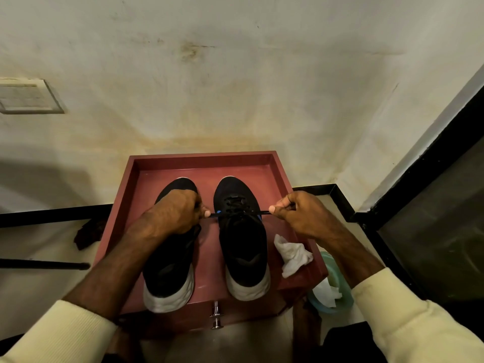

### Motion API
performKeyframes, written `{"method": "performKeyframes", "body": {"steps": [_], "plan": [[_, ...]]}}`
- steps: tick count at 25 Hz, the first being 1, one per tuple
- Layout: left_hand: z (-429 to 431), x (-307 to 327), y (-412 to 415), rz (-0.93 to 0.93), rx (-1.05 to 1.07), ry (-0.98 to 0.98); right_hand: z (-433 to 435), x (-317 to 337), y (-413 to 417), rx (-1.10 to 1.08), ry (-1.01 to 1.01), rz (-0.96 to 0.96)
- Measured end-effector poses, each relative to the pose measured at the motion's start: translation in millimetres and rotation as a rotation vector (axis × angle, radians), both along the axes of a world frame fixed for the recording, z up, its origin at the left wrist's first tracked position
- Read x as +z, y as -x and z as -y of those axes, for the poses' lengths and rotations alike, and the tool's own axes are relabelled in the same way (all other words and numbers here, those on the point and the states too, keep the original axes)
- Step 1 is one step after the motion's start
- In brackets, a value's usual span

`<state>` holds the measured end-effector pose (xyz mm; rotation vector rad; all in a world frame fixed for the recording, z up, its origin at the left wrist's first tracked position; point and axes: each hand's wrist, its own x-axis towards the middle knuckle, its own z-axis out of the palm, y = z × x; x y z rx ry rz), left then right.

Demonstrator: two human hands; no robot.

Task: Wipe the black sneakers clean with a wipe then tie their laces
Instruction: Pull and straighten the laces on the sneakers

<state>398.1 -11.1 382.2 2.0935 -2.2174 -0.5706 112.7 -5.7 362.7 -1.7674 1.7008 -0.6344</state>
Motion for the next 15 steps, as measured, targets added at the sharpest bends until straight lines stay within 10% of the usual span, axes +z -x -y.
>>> {"method": "performKeyframes", "body": {"steps": [15], "plan": [[-19, 29, -59, -0.253, 0.162, 0.387, -6, 27, -23, -0.099, 0.193, 0.151]]}}
